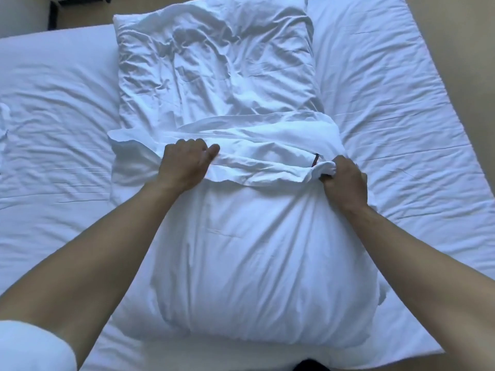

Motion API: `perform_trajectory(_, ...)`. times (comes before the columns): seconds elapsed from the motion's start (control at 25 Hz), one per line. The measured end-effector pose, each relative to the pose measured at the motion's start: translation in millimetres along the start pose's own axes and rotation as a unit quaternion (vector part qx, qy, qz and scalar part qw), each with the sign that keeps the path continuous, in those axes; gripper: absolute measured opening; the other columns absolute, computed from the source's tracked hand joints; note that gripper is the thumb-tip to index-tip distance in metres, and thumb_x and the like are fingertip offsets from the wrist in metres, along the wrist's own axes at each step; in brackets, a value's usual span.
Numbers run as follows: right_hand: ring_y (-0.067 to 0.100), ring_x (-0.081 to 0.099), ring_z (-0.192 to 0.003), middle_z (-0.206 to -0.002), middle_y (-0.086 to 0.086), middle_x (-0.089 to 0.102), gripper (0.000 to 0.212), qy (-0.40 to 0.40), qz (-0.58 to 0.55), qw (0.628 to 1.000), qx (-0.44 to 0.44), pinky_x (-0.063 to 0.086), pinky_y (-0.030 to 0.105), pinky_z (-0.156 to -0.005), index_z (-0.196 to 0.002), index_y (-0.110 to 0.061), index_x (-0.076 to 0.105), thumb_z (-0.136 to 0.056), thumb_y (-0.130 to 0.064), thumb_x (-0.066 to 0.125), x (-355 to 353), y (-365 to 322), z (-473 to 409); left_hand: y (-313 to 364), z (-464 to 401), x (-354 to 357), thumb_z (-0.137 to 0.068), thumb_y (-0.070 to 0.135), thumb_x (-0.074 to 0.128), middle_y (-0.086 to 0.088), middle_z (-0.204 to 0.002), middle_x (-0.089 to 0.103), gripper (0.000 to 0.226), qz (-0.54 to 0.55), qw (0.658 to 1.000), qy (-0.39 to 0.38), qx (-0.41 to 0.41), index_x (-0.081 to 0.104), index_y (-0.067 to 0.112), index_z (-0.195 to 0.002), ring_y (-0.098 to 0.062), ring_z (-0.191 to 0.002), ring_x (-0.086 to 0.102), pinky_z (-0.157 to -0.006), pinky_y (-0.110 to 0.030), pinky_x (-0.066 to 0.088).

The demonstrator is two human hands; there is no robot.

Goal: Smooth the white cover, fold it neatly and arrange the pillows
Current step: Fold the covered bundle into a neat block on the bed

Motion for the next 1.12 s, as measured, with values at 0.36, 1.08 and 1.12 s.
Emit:
perform_trajectory(0.36,0.043,0.05,-0.122,-0.124,0.02,0.053,0.08,0.128,0.057,0.988,0.06,0.029,0.065,-0.11,-0.131,-0.014,0.051,-0.072,-0.063,0.071,-23,35,63,6,6,55,-0.087,0.023,0.068,-0.021,-0.088,0.066,0.02,-0.149,0.985,-0.029,0.086,0.053,0.011,-0.086,-0.042,-0.084,0.061,-0.076,-0.044,0.045)
perform_trajectory(1.08,-0.012,0.055,-0.078,-0.083,-0.033,0.062,0.024,0.266,-0.349,0.899,-0.014,0.041,0.01,-0.074,-0.095,-0.037,0.053,-0.091,-0.032,0.076,-111,-7,44,-2,-39,8,-0.073,0.093,0.041,-0.008,-0.066,0.058,0.08,0.011,0.998,0.035,0.058,0.047,0.013,-0.072,-0.036,-0.073,0.06,-0.069,-0.04,0.046)
perform_trajectory(1.12,-0.009,0.055,-0.078,-0.082,-0.028,0.062,0.021,0.275,-0.343,0.898,-0.009,0.041,0.011,-0.073,-0.095,-0.035,0.056,-0.09,-0.036,0.076,-114,-9,29,-11,-41,-14,-0.078,0.087,0.045,-0.013,-0.07,0.062,0.075,-0.002,0.996,0.083,0.032,0.047,0.012,-0.076,-0.04,-0.076,0.061,-0.068,-0.041,0.046)
Point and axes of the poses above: each hand's wrist, its own z-axis away from the middle knuckle, its own x-axis out of the palm, y = z × x, the point moved 10 cm from there along -z, towards the middle knuckle
